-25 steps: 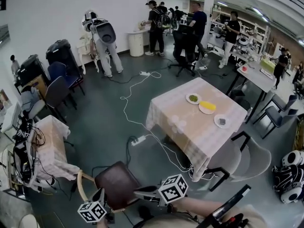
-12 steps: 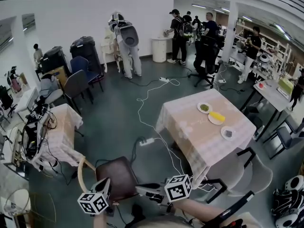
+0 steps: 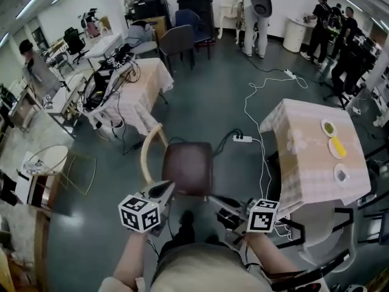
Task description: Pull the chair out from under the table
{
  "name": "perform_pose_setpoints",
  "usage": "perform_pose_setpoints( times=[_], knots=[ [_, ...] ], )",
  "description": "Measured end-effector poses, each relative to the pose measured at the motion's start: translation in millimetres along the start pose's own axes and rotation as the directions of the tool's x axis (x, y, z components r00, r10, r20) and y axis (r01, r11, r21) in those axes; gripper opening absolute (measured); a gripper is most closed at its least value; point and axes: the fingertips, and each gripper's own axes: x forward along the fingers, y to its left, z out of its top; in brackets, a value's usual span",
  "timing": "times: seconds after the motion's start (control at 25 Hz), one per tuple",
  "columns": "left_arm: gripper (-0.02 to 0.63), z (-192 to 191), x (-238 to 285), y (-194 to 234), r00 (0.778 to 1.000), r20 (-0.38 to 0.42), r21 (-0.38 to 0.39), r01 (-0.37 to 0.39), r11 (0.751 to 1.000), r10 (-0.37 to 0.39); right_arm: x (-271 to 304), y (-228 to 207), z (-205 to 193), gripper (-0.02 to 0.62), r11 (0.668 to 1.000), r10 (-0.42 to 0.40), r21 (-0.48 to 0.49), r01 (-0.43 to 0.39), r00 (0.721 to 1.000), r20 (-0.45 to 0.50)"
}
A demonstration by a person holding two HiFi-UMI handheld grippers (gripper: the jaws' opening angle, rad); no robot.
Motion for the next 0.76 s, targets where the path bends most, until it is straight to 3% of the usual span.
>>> perform_pose_setpoints(
  times=[0.16,0.48,0.76],
  knots=[
    [0.008,-1.2,-29.3,2.8,0.999,0.018,-0.026,-0.037,0.999,0.037,18.0,14.6,-14.4,0.011,0.999,0.044,0.006,-0.044,0.998,-0.053],
    [0.008,-5.2,-64.4,21.0,0.999,0.047,-0.058,-0.021,0.998,0.024,60.9,32.2,-38.6,0.011,0.998,0.058,0.011,-0.057,0.992,-0.114],
    [0.008,-4.4,-109.4,78.5,0.996,0.089,-0.114,-0.012,0.993,0.022,132.5,52.5,-61.1,0.011,0.997,0.064,-0.032,-0.071,0.981,-0.181]
  ],
)
